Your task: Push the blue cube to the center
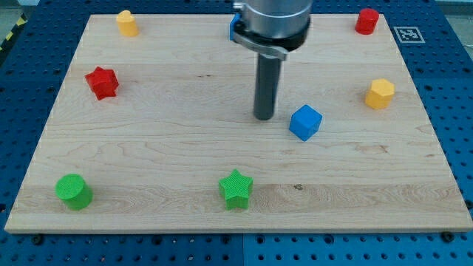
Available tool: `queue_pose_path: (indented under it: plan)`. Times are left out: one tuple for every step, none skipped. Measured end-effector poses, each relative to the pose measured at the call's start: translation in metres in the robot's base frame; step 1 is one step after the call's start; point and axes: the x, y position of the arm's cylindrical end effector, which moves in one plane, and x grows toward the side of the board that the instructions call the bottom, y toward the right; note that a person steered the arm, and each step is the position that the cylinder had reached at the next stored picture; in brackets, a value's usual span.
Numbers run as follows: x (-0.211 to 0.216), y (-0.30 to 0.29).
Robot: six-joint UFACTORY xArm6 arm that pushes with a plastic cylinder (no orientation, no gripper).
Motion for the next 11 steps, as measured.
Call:
queue_pose_path:
  plan:
    - [0.000, -0.016]
    - [0.028, 0.001]
    - [0.062, 0.056]
    - [0.062, 0.110]
    - [0.062, 0.111]
    - [0.052, 0.111]
    - [0.041, 0.097]
    - [0.036, 0.077]
    - [0.025, 0.061]
    - [0.011, 0.051]
    - [-0.002, 0.041]
